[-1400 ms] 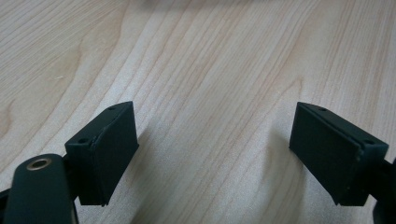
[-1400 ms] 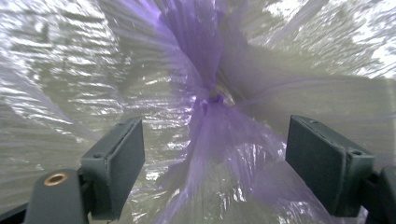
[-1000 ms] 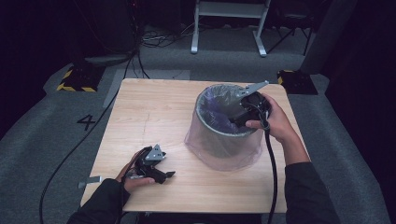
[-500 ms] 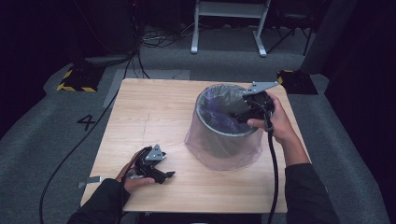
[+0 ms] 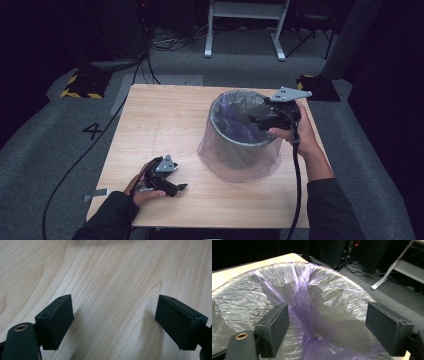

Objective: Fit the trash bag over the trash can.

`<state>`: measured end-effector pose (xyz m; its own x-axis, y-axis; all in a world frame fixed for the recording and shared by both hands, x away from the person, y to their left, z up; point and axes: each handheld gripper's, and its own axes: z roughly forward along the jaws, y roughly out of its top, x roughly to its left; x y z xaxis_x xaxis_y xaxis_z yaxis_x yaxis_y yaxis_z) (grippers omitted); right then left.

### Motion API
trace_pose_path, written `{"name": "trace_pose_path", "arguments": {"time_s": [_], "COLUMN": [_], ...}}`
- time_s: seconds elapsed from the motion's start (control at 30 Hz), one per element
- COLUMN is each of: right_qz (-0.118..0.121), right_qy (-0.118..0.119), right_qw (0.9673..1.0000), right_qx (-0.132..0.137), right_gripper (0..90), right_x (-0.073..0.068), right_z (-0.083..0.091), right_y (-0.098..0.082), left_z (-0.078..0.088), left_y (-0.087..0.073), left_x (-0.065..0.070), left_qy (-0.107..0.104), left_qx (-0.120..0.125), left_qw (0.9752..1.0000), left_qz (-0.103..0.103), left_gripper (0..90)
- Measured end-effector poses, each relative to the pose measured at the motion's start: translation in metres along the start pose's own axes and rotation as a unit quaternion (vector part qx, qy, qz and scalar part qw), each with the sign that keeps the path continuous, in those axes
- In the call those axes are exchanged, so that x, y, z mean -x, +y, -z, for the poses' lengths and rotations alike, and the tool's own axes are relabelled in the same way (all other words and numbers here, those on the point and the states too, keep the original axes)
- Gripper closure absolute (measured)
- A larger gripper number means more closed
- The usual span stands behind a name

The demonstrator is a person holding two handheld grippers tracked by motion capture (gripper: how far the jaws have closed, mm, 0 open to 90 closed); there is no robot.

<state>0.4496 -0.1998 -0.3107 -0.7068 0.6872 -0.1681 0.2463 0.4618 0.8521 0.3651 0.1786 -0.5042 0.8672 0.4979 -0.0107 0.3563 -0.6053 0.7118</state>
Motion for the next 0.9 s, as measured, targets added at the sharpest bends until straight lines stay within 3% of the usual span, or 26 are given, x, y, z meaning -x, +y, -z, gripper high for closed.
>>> {"name": "trace_pose_path", "arguments": {"time_s": [0.47, 0.9], "right_qz": [0.001, 0.006], "right_qy": [-0.004, 0.001], "right_qw": [0.9998, 0.9998], "right_qx": [0.02, 0.018], "right_gripper": [17.9, 17.5], "right_x": [-0.004, -0.008], "right_z": [0.017, 0.027], "right_y": [-0.002, -0.004], "left_z": [0.0, 0.0], "left_y": [0.0, 0.0], "left_x": [0.0, 0.0], "left_qy": [0.0, 0.0], "left_qx": [0.0, 0.0], "left_qw": [1.0, 1.0], "left_qz": [0.0, 0.0], "left_gripper": [14.8, 14.8]}}
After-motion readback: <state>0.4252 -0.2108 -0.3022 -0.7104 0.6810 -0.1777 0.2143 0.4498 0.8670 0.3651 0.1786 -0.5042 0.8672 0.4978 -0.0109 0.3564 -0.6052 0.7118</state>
